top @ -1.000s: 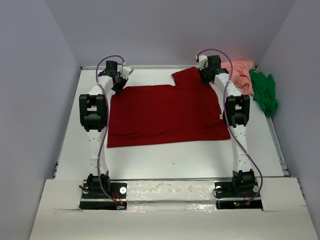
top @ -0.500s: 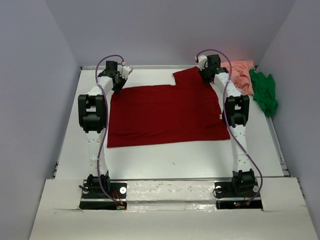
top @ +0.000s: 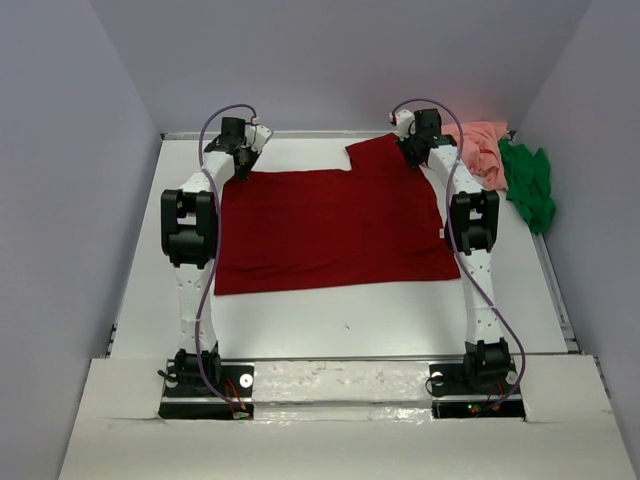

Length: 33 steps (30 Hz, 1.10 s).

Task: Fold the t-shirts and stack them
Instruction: Grap the side of the flattened tshirt furthest away from the robot with both arms

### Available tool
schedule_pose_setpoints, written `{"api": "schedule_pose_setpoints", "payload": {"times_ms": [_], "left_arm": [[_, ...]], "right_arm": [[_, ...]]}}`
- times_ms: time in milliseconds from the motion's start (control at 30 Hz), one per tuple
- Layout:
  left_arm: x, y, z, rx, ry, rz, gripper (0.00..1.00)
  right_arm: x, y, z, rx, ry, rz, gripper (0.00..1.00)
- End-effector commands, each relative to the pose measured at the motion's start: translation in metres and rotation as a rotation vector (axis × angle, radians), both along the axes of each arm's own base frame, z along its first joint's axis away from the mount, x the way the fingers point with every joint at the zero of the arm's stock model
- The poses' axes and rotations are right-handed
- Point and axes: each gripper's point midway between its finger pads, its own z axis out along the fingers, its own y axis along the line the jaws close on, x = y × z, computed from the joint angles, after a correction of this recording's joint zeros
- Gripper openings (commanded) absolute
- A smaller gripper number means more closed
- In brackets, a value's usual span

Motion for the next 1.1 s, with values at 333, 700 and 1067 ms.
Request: {"api": "schedule_pose_setpoints", "payload": {"times_ms": [333,700,1067], "left_arm": [[0.002,-0.001,0.053,0.002,-0.099,0.01,0.0],[0.0,-0.001,0.052,0.006,-0.09,0.005,0.0],[-0.001,0.006,0.052,0.038,-0.09,0.025,0.0]], "right_arm": [[0.006,0.011,0.132,0.058,-0.225,0.033,0.0],[0.004,-0.001,0.08,-0.019,-0.139,0.013,0.1],[-0.001,-0.001,0.015,0.006,-0.026,-0.034,0.18]]}}
